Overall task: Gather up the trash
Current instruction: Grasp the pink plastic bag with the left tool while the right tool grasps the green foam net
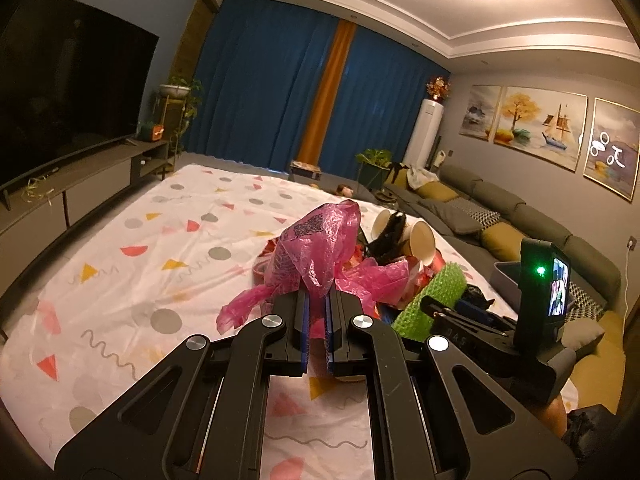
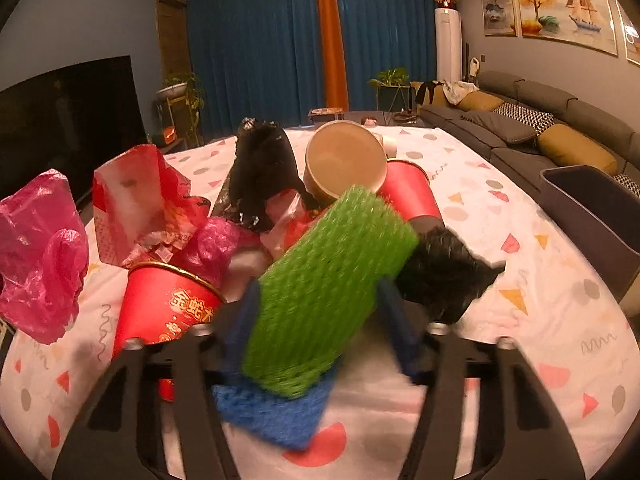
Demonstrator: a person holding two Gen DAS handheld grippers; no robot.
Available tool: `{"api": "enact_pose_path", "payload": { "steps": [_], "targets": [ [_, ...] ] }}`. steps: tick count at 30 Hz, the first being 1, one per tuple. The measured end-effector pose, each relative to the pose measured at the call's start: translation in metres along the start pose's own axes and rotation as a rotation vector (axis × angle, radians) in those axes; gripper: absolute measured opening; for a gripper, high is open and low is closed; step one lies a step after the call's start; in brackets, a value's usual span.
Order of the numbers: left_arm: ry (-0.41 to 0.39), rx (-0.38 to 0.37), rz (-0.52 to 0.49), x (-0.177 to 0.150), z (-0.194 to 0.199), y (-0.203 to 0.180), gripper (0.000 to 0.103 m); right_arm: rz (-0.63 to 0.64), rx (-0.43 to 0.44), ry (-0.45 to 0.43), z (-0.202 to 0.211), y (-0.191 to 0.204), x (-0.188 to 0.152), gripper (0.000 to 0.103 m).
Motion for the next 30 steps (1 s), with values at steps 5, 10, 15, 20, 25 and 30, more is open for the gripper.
{"api": "enact_pose_path", "payload": {
  "steps": [5,10,15,20,25,30],
  "targets": [
    [0.001,-0.01,-0.002,-0.001,-0.002,-0.001,0.005,0.022,0.001,-0.001,0.007,-0.004,-0.002,0.002],
    [-0.004,-0.009,-0.003,0.001,-0.002,-0.001,0.005,0.025,0.011,-0.044,0.03,-0.012,0.001,0.001],
    [-0.008,-0.015,-0.011,0.001,0.001,-0.008,0.005,0.0,0.023,-0.044,0.04,-0.021,0.003,0.027],
    [-0.007,-0.01,-0.007,0.001,0.001,-0.008,0.005,-0.026,0.025,-0.034,0.033,-0.019,0.005,0.071],
    [-0.007,-0.007,-0.007,0.001,-0.002,-0.005,0.005,-0.074,0.004,0.03,0.003,-0.02,-0.001,0.063],
    [0.002,-0.015,-0.001,-0.001,-0.006,-0.004,0.005,-0.06,-0.007,0.058,-0.009,-0.018,-0.004,0.019]
  ]
}}
Point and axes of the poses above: each gripper's, at about its wrist camera, not at the fingertips, and z roughly against the way its jaws point, y to its left, x to its top, the point moved 5 cm from there along -z, roughly the way its jaws point, and after that the axes turned 14 degrees about -y, right-handed, at the moved point
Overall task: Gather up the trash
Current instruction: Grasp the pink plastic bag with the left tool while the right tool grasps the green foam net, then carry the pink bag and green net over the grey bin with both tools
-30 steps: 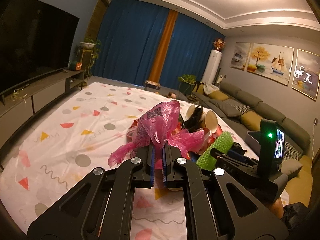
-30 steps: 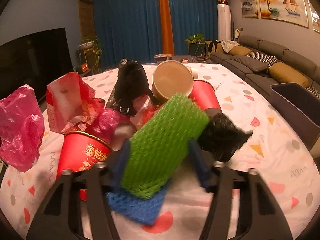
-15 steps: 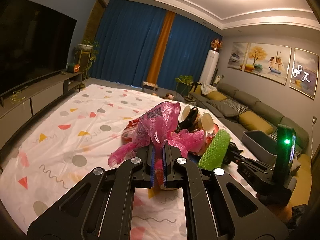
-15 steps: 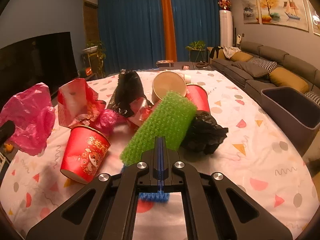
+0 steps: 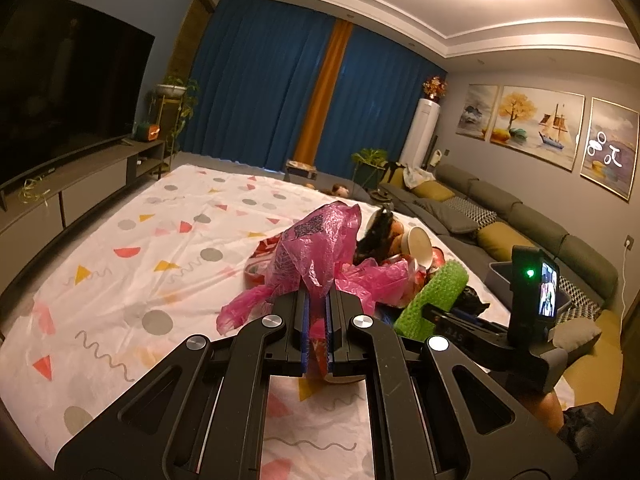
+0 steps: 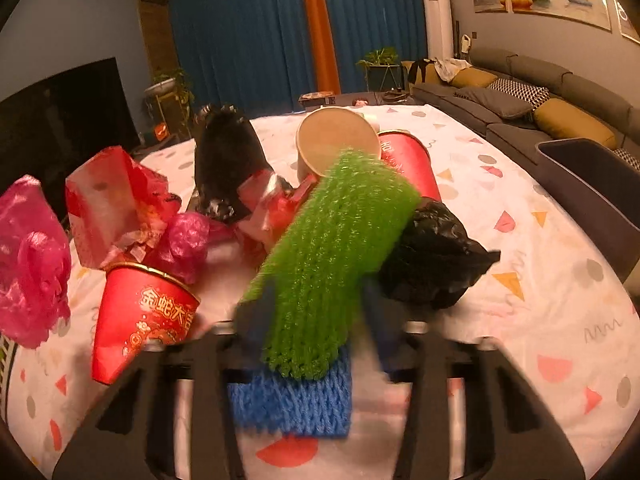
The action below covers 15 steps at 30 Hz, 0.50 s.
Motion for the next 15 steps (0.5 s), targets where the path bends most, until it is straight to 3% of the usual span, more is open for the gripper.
{"api": "enact_pose_path", "payload": {
  "steps": [3,15],
  "targets": [
    [0.004,-0.009,0.005,-0.001,-0.001,-0.001,0.005,0.016,0.007,-0.016,0.009,-0.001,0.0,0.013],
    [-0.012,-0.059,-0.02,0.008,0.004,-0.028,0.005,0.061,0.063,-0.16,0.085,-0.019,0.02,0.013]
  ]
}}
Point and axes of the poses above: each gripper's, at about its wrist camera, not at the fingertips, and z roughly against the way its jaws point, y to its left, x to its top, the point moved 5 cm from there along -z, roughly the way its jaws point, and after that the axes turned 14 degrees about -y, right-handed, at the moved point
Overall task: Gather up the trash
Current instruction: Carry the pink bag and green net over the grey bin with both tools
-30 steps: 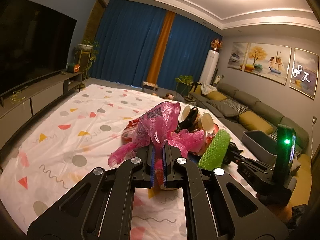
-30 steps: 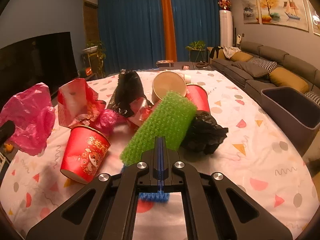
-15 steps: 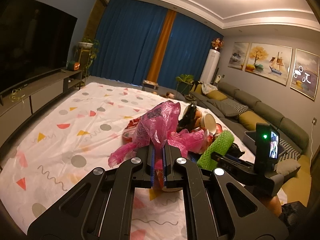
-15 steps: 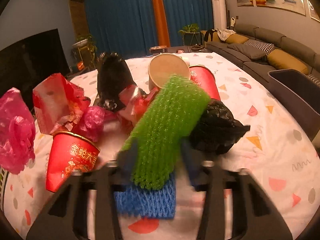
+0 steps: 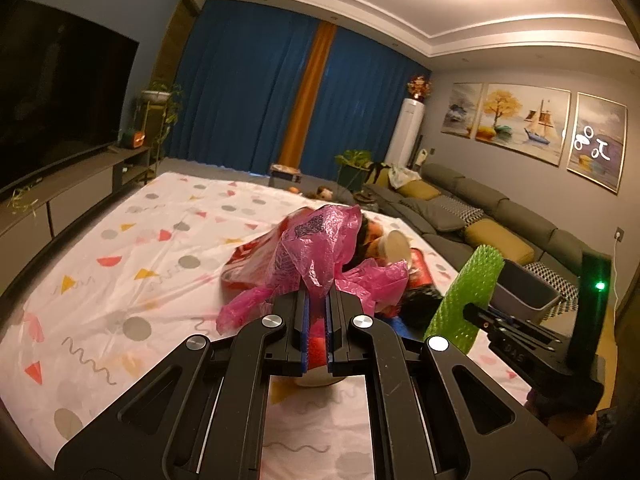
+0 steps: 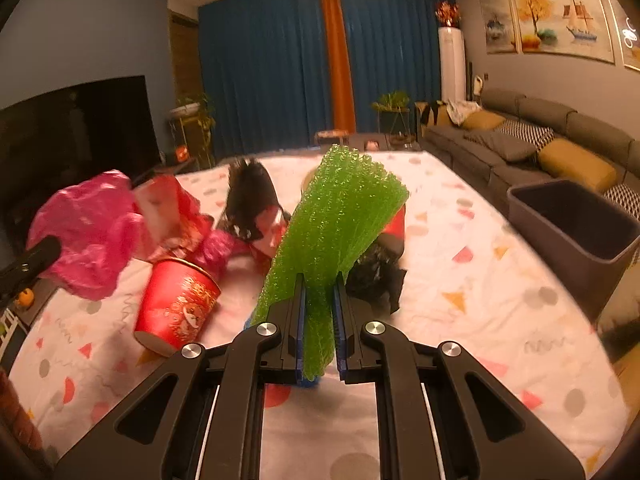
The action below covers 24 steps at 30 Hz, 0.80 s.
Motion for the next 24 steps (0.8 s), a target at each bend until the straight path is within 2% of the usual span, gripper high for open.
{"api": "enact_pose_path", "payload": {
  "steps": [10,18,24],
  "targets": [
    [0.0,-0.096,-0.041,0.004,-0.01,-0.055,0.005,0.01,0.013,-0.075,0.031,-0.024,0.018,0.013],
    [0.031,-0.213,-0.087,-0.008,-0.042,-0.13,0.005,0.015,-0.067,-0.132,0.05,-0.077,0.034,0.013],
    [0.039,-0.309,-0.123,-0.015,-0.071,-0.192,0.005,0.009,-0.176,-0.171,0.055,-0.134,0.047,0.013]
  ]
}}
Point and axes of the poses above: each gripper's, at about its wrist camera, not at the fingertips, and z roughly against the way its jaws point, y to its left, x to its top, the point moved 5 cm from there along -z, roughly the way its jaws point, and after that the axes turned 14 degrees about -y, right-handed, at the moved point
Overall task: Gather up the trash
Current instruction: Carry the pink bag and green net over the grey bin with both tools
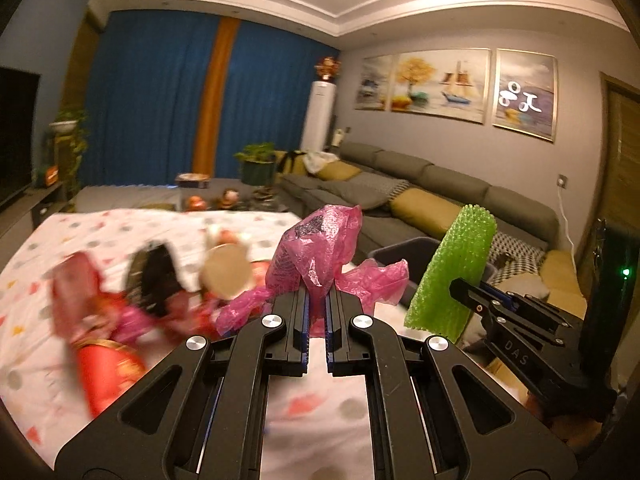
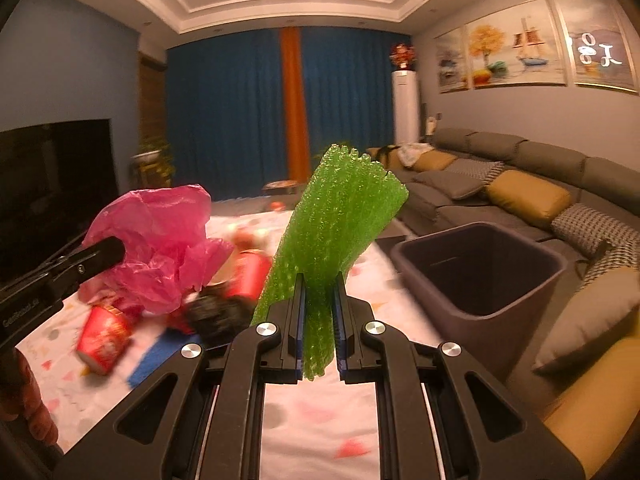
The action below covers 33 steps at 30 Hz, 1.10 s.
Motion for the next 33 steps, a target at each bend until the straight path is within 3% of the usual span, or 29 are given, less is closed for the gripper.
{"api": "enact_pose_path", "payload": {
  "steps": [10,16,22,33],
  "targets": [
    [0.0,-0.139,-0.006,0.006,-0.094,-0.075,0.005,0.001,-0.204,-0.059,-0.028,-0.096,0.021,0.013],
    [0.03,-0.22,0.015,-0.004,-0.147,-0.108,0.005,0.006,-0.277,-0.071,-0.043,-0.137,0.02,0.013],
    [0.071,-0.266,0.044,-0.021,-0.188,-0.128,0.005,-0.011,-0.309,-0.058,-0.056,-0.164,0.011,0.014],
    [0.11,-0.31,0.041,-0.044,-0.233,-0.149,0.005,0.001,-0.339,-0.029,-0.078,-0.173,0.0,0.016]
  ]
}}
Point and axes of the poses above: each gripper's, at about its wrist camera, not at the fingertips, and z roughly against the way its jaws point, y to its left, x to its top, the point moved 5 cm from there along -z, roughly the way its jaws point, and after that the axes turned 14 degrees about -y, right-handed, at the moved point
